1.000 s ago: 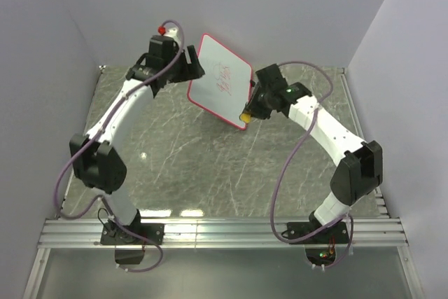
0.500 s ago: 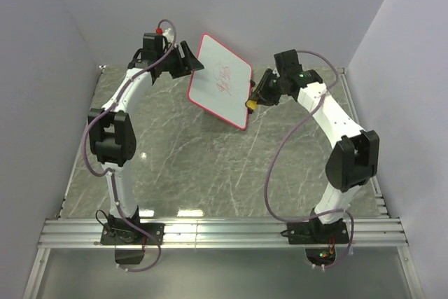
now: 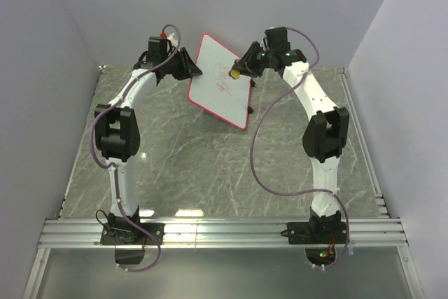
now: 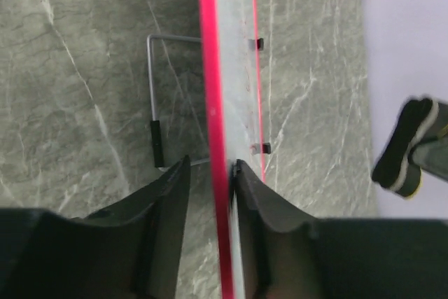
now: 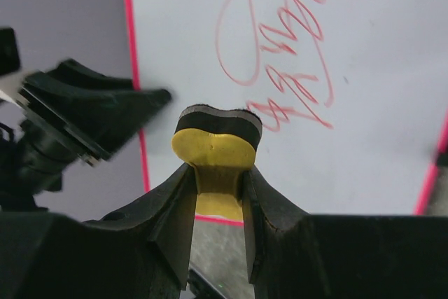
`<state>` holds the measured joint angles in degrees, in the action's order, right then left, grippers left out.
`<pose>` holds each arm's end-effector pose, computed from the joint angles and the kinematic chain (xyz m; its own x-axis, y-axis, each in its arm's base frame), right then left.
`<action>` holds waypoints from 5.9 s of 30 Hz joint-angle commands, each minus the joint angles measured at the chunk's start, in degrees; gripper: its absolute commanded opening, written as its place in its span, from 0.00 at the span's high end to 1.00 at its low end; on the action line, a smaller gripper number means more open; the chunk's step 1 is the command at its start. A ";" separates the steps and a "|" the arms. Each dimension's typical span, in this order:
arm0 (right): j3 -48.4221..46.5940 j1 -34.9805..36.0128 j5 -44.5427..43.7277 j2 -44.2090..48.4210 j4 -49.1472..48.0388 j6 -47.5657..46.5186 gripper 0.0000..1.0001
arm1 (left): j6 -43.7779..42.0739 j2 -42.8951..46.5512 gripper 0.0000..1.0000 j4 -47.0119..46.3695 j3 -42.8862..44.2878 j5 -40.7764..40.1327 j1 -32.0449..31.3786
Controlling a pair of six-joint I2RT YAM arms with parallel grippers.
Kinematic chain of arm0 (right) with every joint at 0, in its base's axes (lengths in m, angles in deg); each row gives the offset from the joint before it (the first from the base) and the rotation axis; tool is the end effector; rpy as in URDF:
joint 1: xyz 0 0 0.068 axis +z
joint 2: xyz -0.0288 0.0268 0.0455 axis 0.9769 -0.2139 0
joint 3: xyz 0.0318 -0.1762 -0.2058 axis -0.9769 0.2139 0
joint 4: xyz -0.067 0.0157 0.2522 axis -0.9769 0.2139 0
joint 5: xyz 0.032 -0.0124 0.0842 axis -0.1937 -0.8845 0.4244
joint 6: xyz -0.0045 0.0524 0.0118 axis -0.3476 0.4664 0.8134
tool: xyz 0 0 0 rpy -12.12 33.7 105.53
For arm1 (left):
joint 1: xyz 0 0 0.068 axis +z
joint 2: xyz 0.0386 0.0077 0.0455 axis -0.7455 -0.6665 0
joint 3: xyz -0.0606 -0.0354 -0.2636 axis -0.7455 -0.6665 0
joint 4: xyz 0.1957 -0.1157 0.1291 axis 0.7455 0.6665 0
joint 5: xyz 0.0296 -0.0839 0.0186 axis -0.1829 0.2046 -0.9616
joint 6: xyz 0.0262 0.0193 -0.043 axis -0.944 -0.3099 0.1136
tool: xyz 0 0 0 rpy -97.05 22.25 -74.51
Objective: Erase the whiteboard
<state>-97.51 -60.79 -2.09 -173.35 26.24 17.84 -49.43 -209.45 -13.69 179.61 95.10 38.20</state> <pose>0.4648 0.1560 0.3334 -0.8153 0.4102 -0.4087 -0.0186 0.6869 0.7265 0.4922 -0.1046 0.2845 -0.7442 -0.3463 -0.5711 0.1906 0.7094 -0.6785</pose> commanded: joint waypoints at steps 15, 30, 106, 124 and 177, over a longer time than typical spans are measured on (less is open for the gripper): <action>-15.69 3.53 10.57 -18.94 -24.97 21.62 1.00 | -9.70 -3.27 1.00 8.68 0.88 -2.14 -3.36; -2.43 1.24 14.35 -11.48 -21.90 15.83 1.00 | -13.22 5.24 1.00 17.65 -13.53 -1.09 -8.71; -14.67 -0.33 14.63 -30.46 -15.76 29.99 1.00 | -15.50 -0.02 1.00 27.31 -2.46 -5.48 -12.06; -6.98 -2.63 -0.01 -25.62 17.94 5.96 1.00 | -15.24 -0.20 1.00 27.58 -1.50 -5.13 -12.24; -10.84 7.48 3.98 -20.87 13.45 5.35 1.00 | -17.00 0.68 1.00 28.46 -2.81 -6.18 -14.26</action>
<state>-105.90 -60.85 -4.39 -189.61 43.07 19.57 -59.31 -204.86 6.98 179.67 88.54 29.74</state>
